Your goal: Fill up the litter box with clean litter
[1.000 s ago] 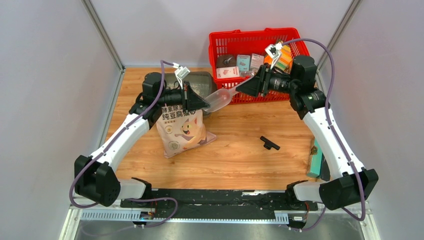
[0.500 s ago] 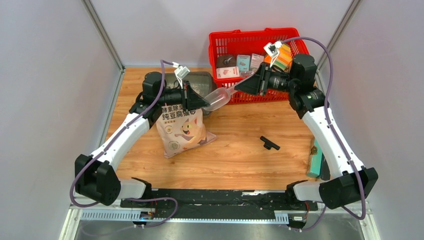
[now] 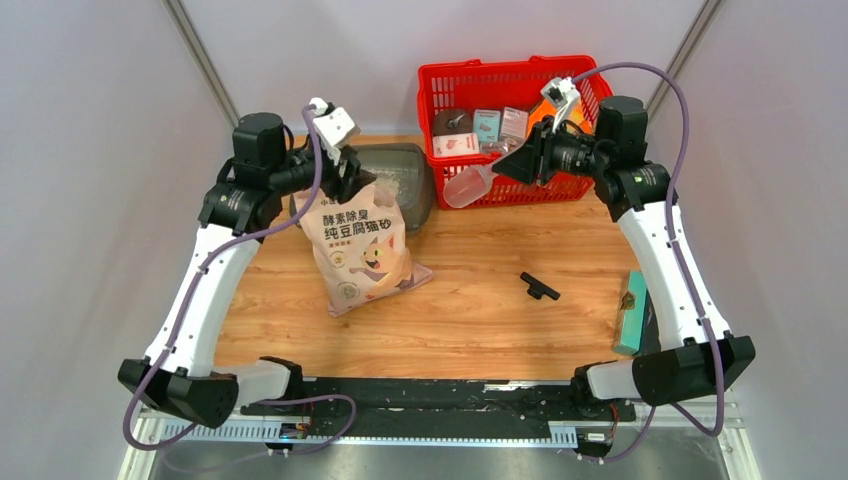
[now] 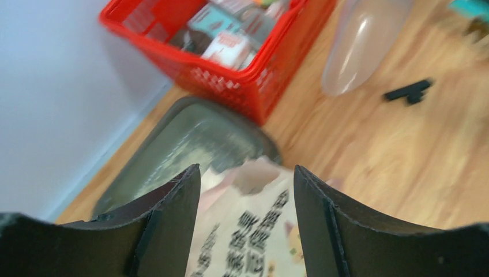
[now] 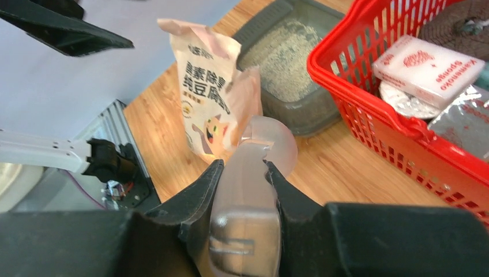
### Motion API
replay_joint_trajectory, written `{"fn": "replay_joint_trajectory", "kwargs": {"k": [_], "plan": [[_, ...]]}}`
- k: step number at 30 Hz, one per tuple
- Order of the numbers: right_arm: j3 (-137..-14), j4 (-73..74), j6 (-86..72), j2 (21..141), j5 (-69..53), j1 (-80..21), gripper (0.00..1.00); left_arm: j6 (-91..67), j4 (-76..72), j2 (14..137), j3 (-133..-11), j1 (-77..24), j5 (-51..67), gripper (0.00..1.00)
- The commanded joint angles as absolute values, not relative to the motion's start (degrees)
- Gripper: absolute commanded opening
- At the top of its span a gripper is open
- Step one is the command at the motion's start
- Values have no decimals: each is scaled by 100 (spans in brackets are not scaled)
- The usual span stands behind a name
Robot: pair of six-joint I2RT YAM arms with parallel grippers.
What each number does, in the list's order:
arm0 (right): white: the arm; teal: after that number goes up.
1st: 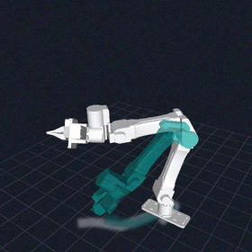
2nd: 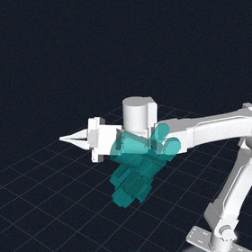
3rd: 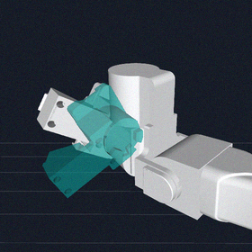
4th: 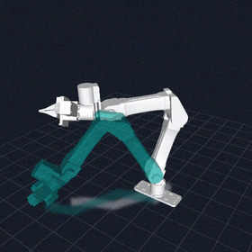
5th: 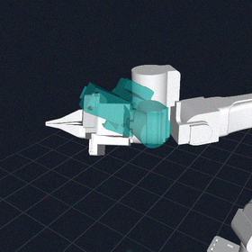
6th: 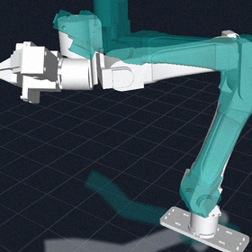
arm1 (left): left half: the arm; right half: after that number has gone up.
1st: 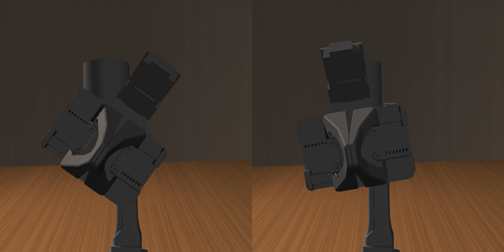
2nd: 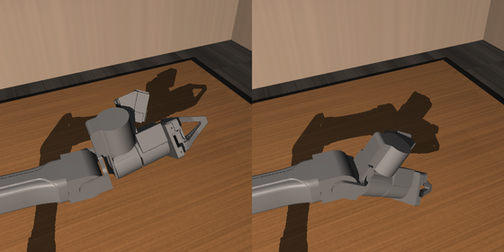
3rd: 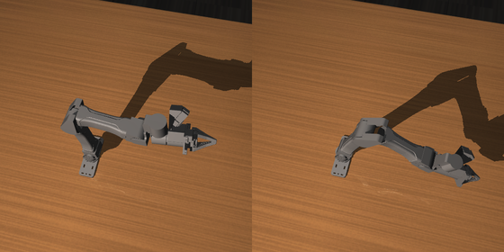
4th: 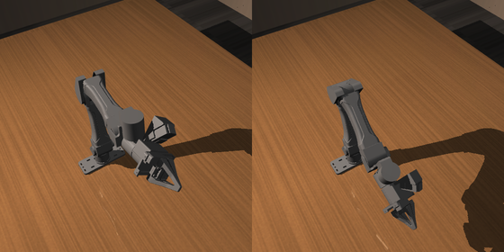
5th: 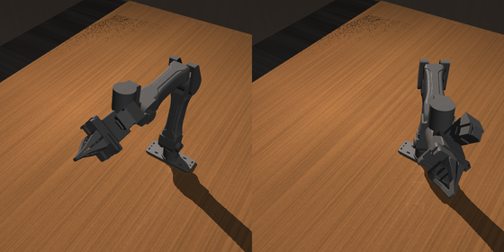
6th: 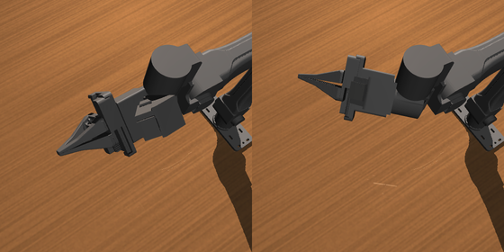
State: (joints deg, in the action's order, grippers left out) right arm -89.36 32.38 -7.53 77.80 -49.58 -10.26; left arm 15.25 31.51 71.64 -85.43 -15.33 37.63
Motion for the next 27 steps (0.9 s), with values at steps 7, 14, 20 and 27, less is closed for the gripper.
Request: {"fn": "replay_joint_trajectory", "kwargs": {"k": [7, 14, 20, 27], "plan": [[-9360, 4517, 491, 7655, -4622, -1046, 0, 4703, 6161, 7804, -9474, -1275, 2155, 70], [-9079, 3964, 221, 7567, -4957, -1125, 0, 5106, 6378, 8707, -10027, -1213, 2047, 70], [-9755, 4051, -246, 7875, -4432, -1423, 0, 5388, 8171, 9799, -11495, -1204, 2276, 47], [-10213, 4166, -387, 8226, -4087, -1634, 0, 5414, 7726, 8992, -10504, -1204, 2531, 0]]}}
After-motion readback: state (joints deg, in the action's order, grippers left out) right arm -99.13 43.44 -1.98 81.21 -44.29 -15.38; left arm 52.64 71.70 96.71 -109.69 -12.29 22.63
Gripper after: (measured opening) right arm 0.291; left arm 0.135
